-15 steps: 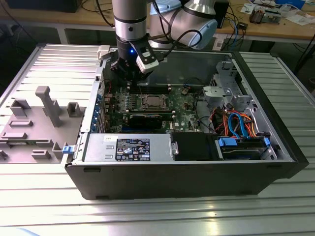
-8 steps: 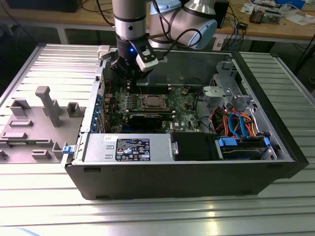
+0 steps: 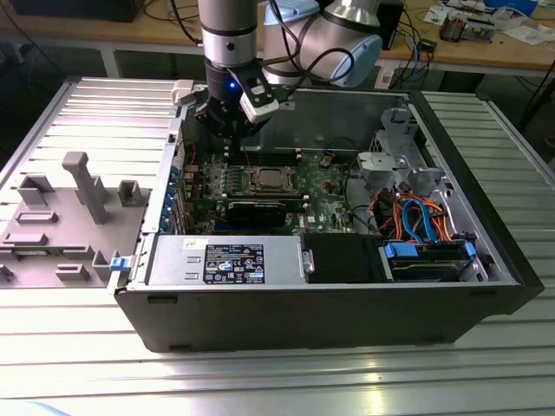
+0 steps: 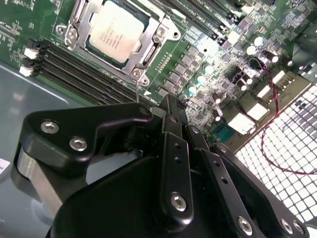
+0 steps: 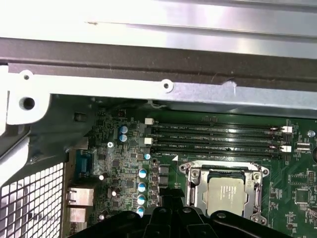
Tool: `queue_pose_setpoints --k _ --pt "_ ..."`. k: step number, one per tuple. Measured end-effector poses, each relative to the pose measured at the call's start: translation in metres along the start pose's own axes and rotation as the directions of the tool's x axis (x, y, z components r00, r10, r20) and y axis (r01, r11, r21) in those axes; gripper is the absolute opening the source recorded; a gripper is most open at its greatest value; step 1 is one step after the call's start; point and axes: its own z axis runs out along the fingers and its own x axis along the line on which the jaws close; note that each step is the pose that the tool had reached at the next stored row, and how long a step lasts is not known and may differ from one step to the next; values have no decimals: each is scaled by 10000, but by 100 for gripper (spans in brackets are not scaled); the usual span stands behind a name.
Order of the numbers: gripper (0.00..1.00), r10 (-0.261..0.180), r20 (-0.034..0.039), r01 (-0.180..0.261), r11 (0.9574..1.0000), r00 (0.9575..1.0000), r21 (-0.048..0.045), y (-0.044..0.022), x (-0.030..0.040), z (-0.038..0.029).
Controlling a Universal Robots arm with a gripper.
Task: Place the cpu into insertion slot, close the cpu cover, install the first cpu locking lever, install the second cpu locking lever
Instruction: 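Install the first cpu locking lever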
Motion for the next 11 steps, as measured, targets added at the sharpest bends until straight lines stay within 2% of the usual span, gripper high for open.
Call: queue_pose_setpoints --k 11 --pt "11 -89 -1 89 10000 10000 -3 70 -2 -22"
